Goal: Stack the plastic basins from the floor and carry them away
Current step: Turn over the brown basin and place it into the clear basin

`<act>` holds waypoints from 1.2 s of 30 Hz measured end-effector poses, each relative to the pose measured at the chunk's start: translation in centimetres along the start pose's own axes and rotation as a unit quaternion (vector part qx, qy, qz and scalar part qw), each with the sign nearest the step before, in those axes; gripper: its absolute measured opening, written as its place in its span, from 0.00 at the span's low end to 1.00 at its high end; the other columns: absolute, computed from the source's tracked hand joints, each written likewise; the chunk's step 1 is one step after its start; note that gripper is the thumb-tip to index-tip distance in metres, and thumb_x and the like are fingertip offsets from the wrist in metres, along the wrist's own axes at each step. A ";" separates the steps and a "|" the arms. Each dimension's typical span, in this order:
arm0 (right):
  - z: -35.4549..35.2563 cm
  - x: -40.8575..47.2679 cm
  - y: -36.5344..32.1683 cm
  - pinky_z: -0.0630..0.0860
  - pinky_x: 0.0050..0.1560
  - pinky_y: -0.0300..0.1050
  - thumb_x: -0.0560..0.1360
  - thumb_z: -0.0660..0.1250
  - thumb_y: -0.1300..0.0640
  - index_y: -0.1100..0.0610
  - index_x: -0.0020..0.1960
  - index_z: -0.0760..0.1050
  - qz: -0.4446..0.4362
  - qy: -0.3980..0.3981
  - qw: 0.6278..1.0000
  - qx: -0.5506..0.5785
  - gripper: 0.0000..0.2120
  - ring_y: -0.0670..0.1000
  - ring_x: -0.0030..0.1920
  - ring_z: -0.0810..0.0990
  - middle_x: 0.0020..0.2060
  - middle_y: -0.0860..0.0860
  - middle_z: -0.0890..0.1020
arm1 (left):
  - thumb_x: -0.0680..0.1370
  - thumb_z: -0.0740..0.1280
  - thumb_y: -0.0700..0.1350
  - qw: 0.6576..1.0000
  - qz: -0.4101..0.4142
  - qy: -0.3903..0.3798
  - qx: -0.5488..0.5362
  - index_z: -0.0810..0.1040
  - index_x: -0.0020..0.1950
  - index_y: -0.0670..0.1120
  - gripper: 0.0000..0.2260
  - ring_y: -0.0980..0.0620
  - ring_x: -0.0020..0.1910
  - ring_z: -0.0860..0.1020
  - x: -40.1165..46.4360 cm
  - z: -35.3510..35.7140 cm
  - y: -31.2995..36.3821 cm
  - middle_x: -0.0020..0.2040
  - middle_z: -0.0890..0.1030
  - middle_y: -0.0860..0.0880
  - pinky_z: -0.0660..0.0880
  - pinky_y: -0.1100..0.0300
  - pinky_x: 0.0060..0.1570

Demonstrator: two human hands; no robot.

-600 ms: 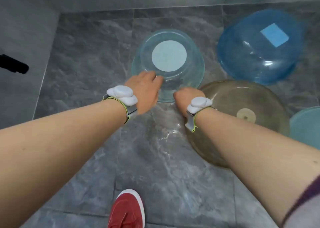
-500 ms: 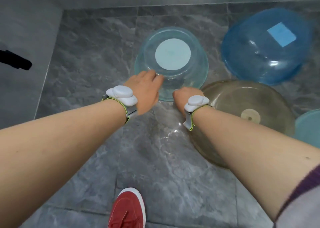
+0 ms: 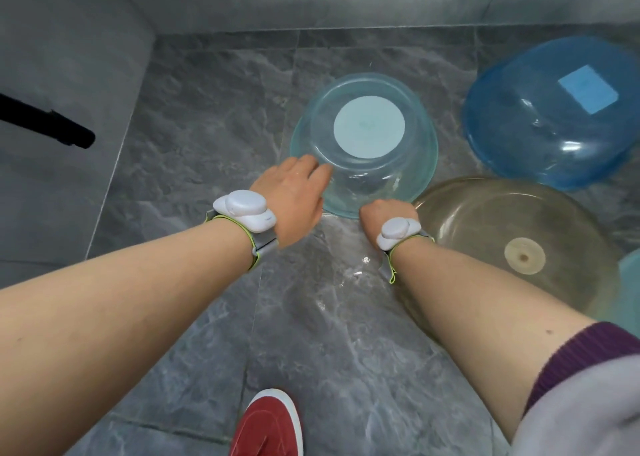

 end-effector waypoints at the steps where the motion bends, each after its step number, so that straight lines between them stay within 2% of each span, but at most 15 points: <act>1: 0.0 0.0 -0.1 0.70 0.42 0.44 0.76 0.56 0.66 0.58 0.54 0.80 -0.005 -0.002 1.000 -0.002 0.16 0.58 0.53 0.82 0.55 0.55 0.83 | 0.72 0.52 0.49 1.000 0.000 -0.001 0.001 0.72 0.60 0.41 0.21 0.38 0.47 0.75 -0.1 -0.1 -0.1 0.53 0.76 0.40 0.75 0.46 0.44; 5: -0.4 -0.7 -0.3 0.69 0.39 0.44 0.75 0.57 0.66 0.58 0.51 0.78 -0.035 0.009 0.999 -0.014 0.13 0.58 0.49 0.82 0.51 0.55 0.83 | 0.73 0.61 0.44 1.000 0.001 0.004 -0.004 0.73 0.60 0.40 0.16 0.38 0.47 0.75 -0.2 -0.2 -0.3 0.54 0.76 0.40 0.75 0.45 0.44; 8: -2.2 -0.4 -0.4 0.67 0.35 0.45 0.73 0.59 0.67 0.60 0.50 0.76 -0.057 0.107 0.992 -0.018 0.09 0.59 0.45 0.83 0.46 0.57 0.83 | 0.73 0.62 0.43 1.000 0.001 0.011 -0.006 0.74 0.59 0.40 0.15 0.37 0.48 0.74 0.2 -0.5 -0.5 0.53 0.76 0.39 0.74 0.45 0.43; 10: -4.6 -0.1 -0.6 0.66 0.28 0.44 0.66 0.68 0.66 0.61 0.40 0.76 -0.054 0.183 0.981 -0.042 0.04 0.59 0.33 0.82 0.34 0.57 0.81 | 0.73 0.64 0.42 1.000 -0.001 0.016 -0.005 0.74 0.59 0.40 0.15 0.37 0.50 0.75 0.7 -0.7 -0.7 0.55 0.75 0.38 0.74 0.45 0.44; 11: -5.9 0.1 -0.6 0.62 0.25 0.41 0.60 0.73 0.65 0.60 0.35 0.75 -0.048 0.216 0.974 -0.055 0.08 0.58 0.26 0.79 0.28 0.56 0.79 | 0.73 0.65 0.42 1.000 -0.004 0.017 -0.002 0.74 0.59 0.40 0.16 0.36 0.52 0.74 1.0 -0.8 -0.7 0.57 0.75 0.38 0.75 0.45 0.45; 13: -8.5 0.1 -0.4 0.56 0.24 0.38 0.54 0.76 0.63 0.58 0.32 0.73 -0.046 0.261 0.961 -0.076 0.13 0.56 0.20 0.76 0.24 0.54 0.77 | 0.72 0.67 0.42 1.000 -0.015 0.025 0.006 0.74 0.58 0.40 0.16 0.36 0.55 0.73 1.7 -1.1 -0.7 0.60 0.73 0.36 0.76 0.44 0.45; 16: -12.1 -0.2 0.1 0.56 0.26 0.39 0.57 0.76 0.62 0.58 0.33 0.72 -0.048 0.314 0.945 -0.078 0.12 0.57 0.22 0.76 0.25 0.54 0.76 | 0.69 0.71 0.39 0.997 -0.039 0.060 0.019 0.75 0.51 0.39 0.12 0.37 0.49 0.74 3.4 -2.4 -0.4 0.53 0.75 0.36 0.74 0.48 0.39; 18: -13.9 -0.3 0.4 0.57 0.26 0.42 0.59 0.74 0.63 0.58 0.34 0.72 -0.047 0.347 0.933 -0.077 0.11 0.57 0.24 0.76 0.26 0.55 0.76 | 0.68 0.72 0.39 0.994 -0.046 0.095 0.039 0.74 0.46 0.41 0.11 0.39 0.42 0.74 4.6 -3.4 -0.3 0.46 0.75 0.39 0.69 0.51 0.34; 20: -15.3 -0.4 1.1 0.58 0.27 0.43 0.60 0.73 0.64 0.58 0.35 0.72 -0.045 0.371 0.925 -0.072 0.10 0.58 0.25 0.76 0.27 0.55 0.76 | 0.69 0.67 0.38 0.988 -0.040 0.144 0.050 0.72 0.44 0.42 0.07 0.41 0.37 0.74 5.6 -4.8 -0.2 0.41 0.75 0.41 0.63 0.53 0.31; 22: -16.0 -0.6 1.5 0.58 0.27 0.44 0.61 0.72 0.65 0.58 0.36 0.72 -0.044 0.380 0.922 -0.050 0.10 0.59 0.26 0.74 0.29 0.56 0.75 | 0.70 0.58 0.37 0.982 -0.024 0.180 0.042 0.69 0.46 0.43 0.06 0.42 0.33 0.73 6.1 -5.2 0.0 0.38 0.74 0.42 0.61 0.56 0.26; 25: -16.3 -1.0 2.2 0.60 0.27 0.44 0.66 0.70 0.63 0.59 0.43 0.75 -0.033 0.428 0.903 0.010 0.07 0.60 0.32 0.75 0.35 0.57 0.75 | 0.72 0.56 0.36 0.986 -0.027 0.164 0.013 0.62 0.51 0.46 0.10 0.43 0.37 0.72 6.4 -6.2 0.6 0.44 0.72 0.43 0.63 0.57 0.24; 27: -16.4 -1.2 2.2 0.68 0.28 0.47 0.70 0.66 0.59 0.58 0.54 0.77 -0.021 0.446 0.892 0.061 0.12 0.62 0.39 0.77 0.42 0.58 0.77 | 0.74 0.58 0.35 0.990 -0.067 0.118 -0.026 0.60 0.56 0.49 0.15 0.44 0.43 0.68 6.6 -6.4 0.8 0.51 0.68 0.43 0.67 0.53 0.29; 30: -15.8 -1.4 1.7 0.76 0.36 0.52 0.71 0.62 0.58 0.58 0.63 0.74 -0.018 0.423 0.900 0.106 0.20 0.63 0.47 0.77 0.52 0.58 0.78 | 0.74 0.59 0.33 0.972 -0.179 0.121 -0.091 0.67 0.58 0.46 0.15 0.43 0.39 0.68 6.8 -6.9 0.4 0.53 0.65 0.42 0.67 0.51 0.34; 33: -14.6 -1.3 1.0 0.78 0.37 0.52 0.71 0.64 0.60 0.58 0.63 0.74 -0.043 0.389 0.912 0.127 0.20 0.62 0.49 0.77 0.55 0.56 0.77 | 0.76 0.59 0.34 0.935 -0.308 0.118 -0.132 0.69 0.59 0.42 0.13 0.39 0.40 0.72 7.0 -6.4 -0.9 0.56 0.68 0.40 0.67 0.51 0.37; 36: -13.6 -1.2 0.1 0.78 0.36 0.51 0.71 0.64 0.61 0.58 0.60 0.75 -0.061 0.366 0.919 0.131 0.17 0.61 0.49 0.77 0.55 0.56 0.77 | 0.78 0.66 0.44 0.923 -0.354 0.070 -0.133 0.69 0.59 0.41 0.13 0.38 0.48 0.75 6.0 -4.7 -1.7 0.57 0.69 0.40 0.67 0.52 0.41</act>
Point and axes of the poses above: each hand's wrist, its own x-axis towards the middle knuckle, its own z-axis out of the palm, y = z × x, the point moved 1 cm from there along x, towards the middle knuckle
